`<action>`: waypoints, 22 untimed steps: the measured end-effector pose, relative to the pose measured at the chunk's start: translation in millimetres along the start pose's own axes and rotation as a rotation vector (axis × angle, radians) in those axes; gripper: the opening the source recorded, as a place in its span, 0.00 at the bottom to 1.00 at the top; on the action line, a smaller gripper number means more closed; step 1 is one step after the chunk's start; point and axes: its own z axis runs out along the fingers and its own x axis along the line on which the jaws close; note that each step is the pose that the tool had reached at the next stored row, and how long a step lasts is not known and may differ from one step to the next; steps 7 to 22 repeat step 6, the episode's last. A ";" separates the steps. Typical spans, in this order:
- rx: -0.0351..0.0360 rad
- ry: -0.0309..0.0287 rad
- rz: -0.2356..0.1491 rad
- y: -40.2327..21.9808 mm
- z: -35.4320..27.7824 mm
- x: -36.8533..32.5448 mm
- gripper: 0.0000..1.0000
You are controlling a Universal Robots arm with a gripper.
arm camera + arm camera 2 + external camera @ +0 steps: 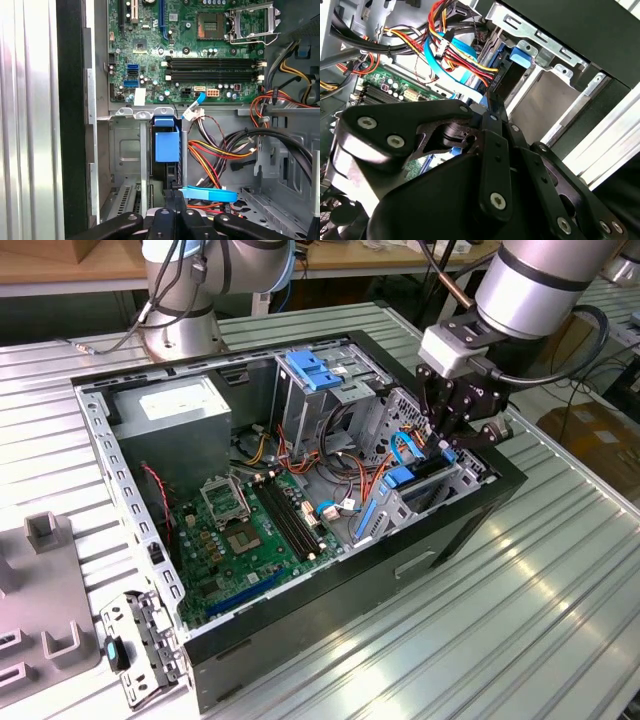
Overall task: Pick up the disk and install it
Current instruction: 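Insert the second disk wire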
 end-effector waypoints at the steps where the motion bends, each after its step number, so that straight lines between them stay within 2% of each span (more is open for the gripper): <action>1: 0.0000 0.0001 0.000 0.0 0.0 0.0 0.11; 22: 0.0000 0.0012 0.000 0.0 0.0 -0.2 0.11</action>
